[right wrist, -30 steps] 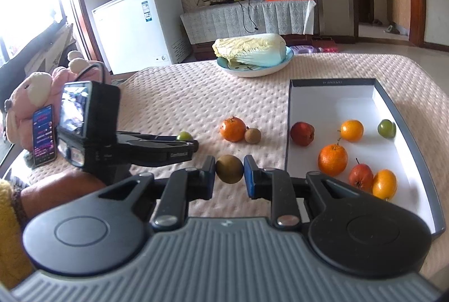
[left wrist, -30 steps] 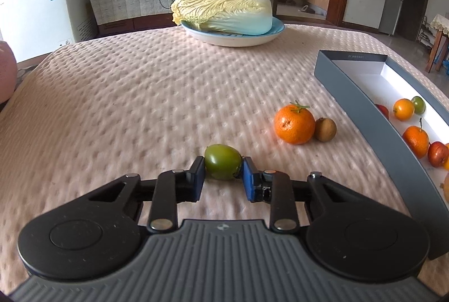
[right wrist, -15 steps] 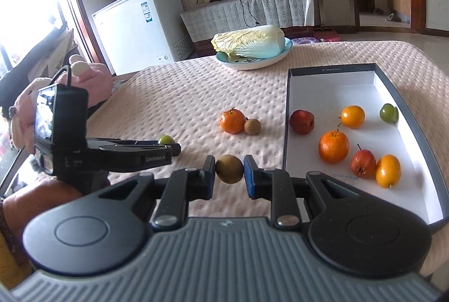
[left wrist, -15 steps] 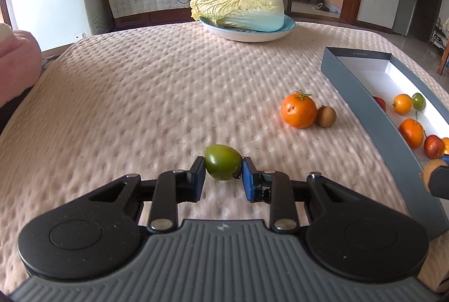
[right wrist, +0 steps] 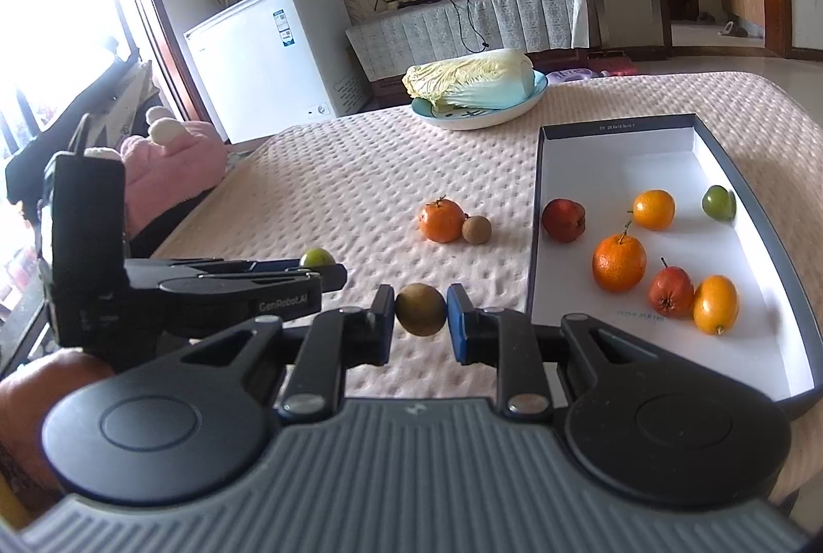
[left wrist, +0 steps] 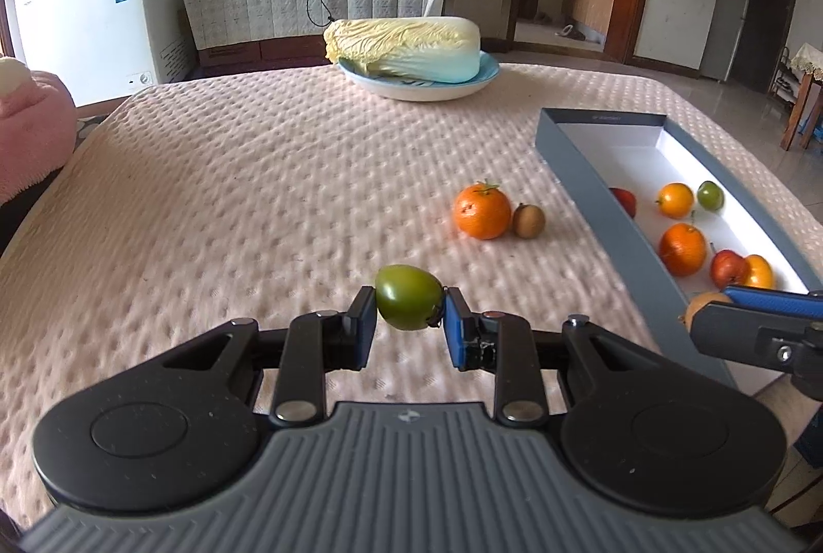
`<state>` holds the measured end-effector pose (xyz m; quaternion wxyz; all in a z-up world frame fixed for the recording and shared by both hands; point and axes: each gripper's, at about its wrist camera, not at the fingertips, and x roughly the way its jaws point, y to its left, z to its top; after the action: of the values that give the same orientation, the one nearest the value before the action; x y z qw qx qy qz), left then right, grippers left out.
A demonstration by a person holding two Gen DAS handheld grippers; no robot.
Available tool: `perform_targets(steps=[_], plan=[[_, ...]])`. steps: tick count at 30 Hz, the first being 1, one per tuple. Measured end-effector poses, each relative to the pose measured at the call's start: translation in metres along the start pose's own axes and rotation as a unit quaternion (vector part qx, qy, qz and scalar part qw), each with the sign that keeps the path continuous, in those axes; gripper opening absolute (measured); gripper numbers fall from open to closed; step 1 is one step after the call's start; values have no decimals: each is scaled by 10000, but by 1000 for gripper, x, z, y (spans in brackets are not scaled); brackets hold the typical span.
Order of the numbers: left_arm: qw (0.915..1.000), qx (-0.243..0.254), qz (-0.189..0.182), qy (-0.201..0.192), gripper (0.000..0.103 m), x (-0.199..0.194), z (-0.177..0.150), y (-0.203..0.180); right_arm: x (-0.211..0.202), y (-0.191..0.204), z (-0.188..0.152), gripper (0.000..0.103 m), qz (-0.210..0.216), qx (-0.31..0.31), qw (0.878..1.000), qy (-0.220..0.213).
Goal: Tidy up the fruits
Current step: 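Carry the held green tomato and kiwi over the gray box with both tools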
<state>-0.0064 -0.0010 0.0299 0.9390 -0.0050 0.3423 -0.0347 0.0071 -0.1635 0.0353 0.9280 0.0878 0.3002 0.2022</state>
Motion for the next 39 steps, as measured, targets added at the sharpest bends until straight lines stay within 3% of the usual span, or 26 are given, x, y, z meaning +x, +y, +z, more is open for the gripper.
perform_targets(steps=[10, 39], plan=[[9999, 45, -43, -86, 32, -9, 8, -8, -23, -4, -3, 25, 131, 176, 9996, -202], [9973, 384, -576, -226, 32, 13, 24, -73, -38, -61, 1, 25, -432, 516, 9972, -334]])
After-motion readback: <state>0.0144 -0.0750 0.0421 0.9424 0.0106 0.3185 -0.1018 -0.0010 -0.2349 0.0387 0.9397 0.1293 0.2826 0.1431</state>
